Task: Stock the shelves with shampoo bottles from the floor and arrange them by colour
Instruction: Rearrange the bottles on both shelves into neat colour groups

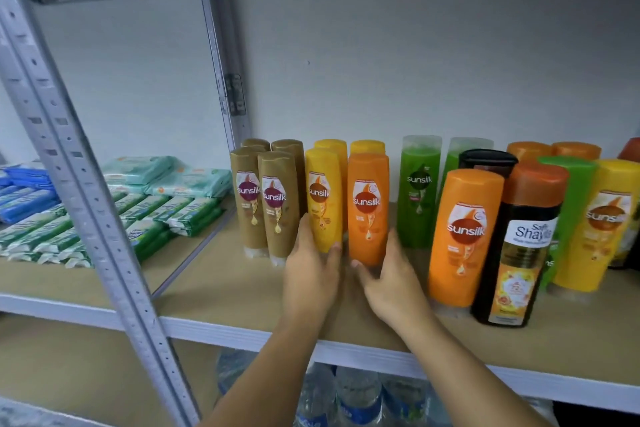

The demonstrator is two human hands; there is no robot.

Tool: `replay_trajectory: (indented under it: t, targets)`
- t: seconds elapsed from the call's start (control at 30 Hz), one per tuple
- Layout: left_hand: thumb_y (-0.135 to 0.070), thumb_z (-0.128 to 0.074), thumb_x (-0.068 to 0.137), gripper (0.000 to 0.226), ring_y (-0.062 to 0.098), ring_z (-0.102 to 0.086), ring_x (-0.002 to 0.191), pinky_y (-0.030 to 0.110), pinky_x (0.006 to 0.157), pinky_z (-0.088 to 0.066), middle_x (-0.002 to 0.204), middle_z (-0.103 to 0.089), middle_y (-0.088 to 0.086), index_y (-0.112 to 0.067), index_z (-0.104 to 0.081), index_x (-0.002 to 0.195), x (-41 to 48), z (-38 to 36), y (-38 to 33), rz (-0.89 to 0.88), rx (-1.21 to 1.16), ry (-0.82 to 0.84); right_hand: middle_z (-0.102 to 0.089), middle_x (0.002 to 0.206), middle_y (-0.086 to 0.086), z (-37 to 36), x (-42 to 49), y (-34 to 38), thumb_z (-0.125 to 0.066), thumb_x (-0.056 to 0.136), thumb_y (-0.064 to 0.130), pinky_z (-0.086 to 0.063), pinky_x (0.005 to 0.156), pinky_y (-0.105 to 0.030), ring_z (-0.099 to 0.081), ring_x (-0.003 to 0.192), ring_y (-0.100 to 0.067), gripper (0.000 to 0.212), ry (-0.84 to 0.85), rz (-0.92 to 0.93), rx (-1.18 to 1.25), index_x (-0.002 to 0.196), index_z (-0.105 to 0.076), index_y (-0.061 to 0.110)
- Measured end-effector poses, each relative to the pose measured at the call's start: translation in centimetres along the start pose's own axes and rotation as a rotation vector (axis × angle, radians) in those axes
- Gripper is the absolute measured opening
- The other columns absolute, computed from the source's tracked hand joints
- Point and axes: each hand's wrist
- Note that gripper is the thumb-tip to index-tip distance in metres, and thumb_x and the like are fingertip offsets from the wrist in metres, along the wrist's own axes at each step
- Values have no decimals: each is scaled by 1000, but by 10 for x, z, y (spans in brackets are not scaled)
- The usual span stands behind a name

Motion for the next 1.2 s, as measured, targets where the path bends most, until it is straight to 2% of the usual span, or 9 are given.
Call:
replay_trajectory:
  t: [0.1,0.3,0.4,0.53,0.67,0.8,0.9,1.07,1.2]
  targets:
    - [-36,-62,98,71,11,-63,106,32,94,-51,133,-63,-2,-24,-23,156,5,-4,5,20,25,1,-43,154,2,-1,9,0,-68,92,42,-41,110,-40,-47,138,-22,85,13,-18,56,157,-14,29]
    - [-35,-64,97,80,21,-58,126,39,104,-48,145,-55,-1,-26,-13,158,17,-11,9,11,78,52,-50,147,0,0,12,-3,-64,96,37,-43,105,-37,-51,133,-24,67,17,-39,37,150,-25,27]
    - [-34,-66,95,84,24,-58,126,46,104,-49,145,-54,2,-26,-10,158,19,-13,10,25,107,45,-49,147,-2,1,11,-5,-62,97,35,-42,102,-34,-51,133,-25,67,17,-37,12,150,-23,25]
    - [-31,-64,96,82,28,-59,124,47,102,-50,144,-55,6,-22,-12,159,18,-12,8,33,154,35,-48,148,-3,2,6,-4,-62,97,35,-43,105,-38,-51,133,-26,72,19,-50,0,153,-18,24]
    - [-37,-62,97,84,27,-62,118,48,98,-53,140,-58,6,-24,-8,159,13,-7,8,26,209,106,-49,147,-3,5,0,-3,-63,97,32,-44,106,-39,-51,133,-25,70,9,-42,-14,152,-20,24]
    - [-29,-61,96,67,25,-66,102,39,84,-55,119,-66,5,-21,-26,153,-4,8,7,-41,324,200,-52,143,-1,14,-16,3,-65,97,29,-43,104,-35,-52,131,-23,68,12,-39,-3,150,-23,24]
    - [-30,-59,96,51,26,-65,99,38,81,-54,107,-69,4,-22,-41,143,-23,20,7,-71,412,326,-54,138,1,24,-35,8,-66,96,30,-42,98,-29,-54,127,-21,63,27,-36,8,146,-28,25]
    - [-37,-56,100,57,23,-61,117,29,94,-48,129,-67,6,-19,-42,152,-53,26,-14,-85,387,477,-44,127,13,53,-78,12,-66,96,30,-36,94,-25,-49,124,-13,62,21,-14,13,145,-28,27]
    - [-34,-55,101,49,23,-60,118,24,91,-43,131,-66,5,-16,-50,145,-75,11,-38,-177,345,518,-44,145,7,86,-107,8,-63,97,34,-38,102,-31,-46,132,-17,70,29,-80,-19,152,-19,30]
Point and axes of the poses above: each hand's wrist, its own x-axis towards the middle knuckle, its own z-axis out of the back of the hand, y = z × x
